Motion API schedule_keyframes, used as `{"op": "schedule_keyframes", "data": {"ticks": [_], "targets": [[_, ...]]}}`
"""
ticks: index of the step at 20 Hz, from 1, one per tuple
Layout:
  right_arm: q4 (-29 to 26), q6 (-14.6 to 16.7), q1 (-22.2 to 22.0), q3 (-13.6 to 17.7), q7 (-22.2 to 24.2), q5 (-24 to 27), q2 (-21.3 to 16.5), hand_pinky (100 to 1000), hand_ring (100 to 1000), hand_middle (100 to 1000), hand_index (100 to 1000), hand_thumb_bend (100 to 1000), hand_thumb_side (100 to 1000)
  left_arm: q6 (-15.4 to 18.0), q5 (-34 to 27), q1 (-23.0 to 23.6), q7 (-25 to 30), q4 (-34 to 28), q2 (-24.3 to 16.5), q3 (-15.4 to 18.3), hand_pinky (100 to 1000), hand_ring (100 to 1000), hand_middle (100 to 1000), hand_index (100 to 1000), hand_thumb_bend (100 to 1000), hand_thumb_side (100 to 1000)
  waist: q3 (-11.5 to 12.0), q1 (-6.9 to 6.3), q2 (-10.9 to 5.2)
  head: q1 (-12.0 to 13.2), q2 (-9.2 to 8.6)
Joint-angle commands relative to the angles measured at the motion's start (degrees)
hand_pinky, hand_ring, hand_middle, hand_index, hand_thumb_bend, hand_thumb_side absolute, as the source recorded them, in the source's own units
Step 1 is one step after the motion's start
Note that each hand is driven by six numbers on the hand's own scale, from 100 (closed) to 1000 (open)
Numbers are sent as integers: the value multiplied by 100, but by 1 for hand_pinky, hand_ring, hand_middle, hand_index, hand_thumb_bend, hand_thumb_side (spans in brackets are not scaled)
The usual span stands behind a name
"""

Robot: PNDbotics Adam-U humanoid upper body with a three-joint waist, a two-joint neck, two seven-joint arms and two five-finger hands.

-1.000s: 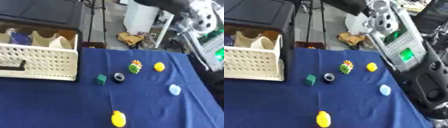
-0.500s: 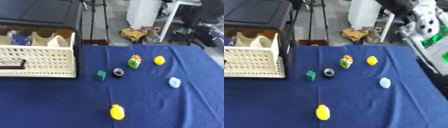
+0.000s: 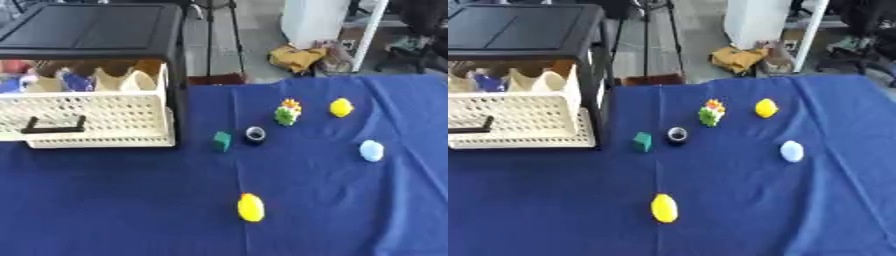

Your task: Pick up objects from table and place into drawer.

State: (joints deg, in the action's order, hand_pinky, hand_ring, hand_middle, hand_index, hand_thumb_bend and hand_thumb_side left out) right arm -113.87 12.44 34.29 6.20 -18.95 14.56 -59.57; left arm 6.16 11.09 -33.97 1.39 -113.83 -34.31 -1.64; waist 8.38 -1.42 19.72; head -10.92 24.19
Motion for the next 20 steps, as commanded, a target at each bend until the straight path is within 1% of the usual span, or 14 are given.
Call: {"op": "schedule_keyframes", "data": {"ticks": [1,3,5,6,7,10,12,14,17,18,19,20], "targets": [[-72,205,-99,114,11,80,66,533,750,466,726,100,921,33,516,-48,858,-76,-786,12,364,541,703,876,100,814,-30,-45,-185,171,139],[-72,270,-156,105,35,66,174,533,748,469,726,100,944,76,870,2,1464,-76,-1175,-47,349,503,694,890,100,785,-68,-105,-233,234,187],[-72,333,-162,109,36,65,281,532,748,473,727,100,947,143,1218,38,2020,-76,-1489,-98,355,498,696,902,100,789,-112,-144,-274,277,224],[-72,359,-165,111,30,61,336,533,749,477,728,100,945,164,1364,72,2312,-76,-1646,-143,335,486,673,908,100,763,-134,-168,-297,298,248],[-72,383,-169,103,35,52,384,533,749,476,728,100,946,177,1488,95,2604,-76,-1767,-183,334,487,673,909,100,763,-152,-187,-316,318,266],[-72,397,-213,36,113,44,541,540,750,474,727,100,954,273,1678,163,3584,-76,-2067,-362,313,477,664,915,100,773,-209,-267,-367,402,317],[-72,360,-245,12,161,51,631,542,751,472,727,100,953,349,1662,173,4090,-76,-2188,-434,306,463,649,909,100,793,-253,-305,-385,467,331],[-72,335,-261,9,187,51,668,542,751,472,727,100,953,378,1609,157,4357,-76,-2230,-430,306,463,649,909,100,793,-268,-317,-393,492,339],[-72,326,-266,11,199,53,678,542,751,472,727,100,953,387,1553,141,4491,-76,-2245,-400,306,463,649,909,100,793,-271,-320,-396,497,341],[-72,321,-272,11,200,54,684,547,753,470,725,100,956,391,1546,144,4510,-76,-2252,-400,303,442,625,871,100,836,-277,-327,-394,516,344],[-72,299,-282,6,204,66,731,547,753,470,724,100,954,429,1534,193,4556,-76,-2315,-459,286,417,603,859,100,935,-339,-381,-388,622,364],[-72,278,-266,-7,221,84,774,548,753,470,723,100,954,463,1520,225,4621,-76,-2415,-558,288,418,612,861,100,945,-414,-419,-390,704,380]]}}
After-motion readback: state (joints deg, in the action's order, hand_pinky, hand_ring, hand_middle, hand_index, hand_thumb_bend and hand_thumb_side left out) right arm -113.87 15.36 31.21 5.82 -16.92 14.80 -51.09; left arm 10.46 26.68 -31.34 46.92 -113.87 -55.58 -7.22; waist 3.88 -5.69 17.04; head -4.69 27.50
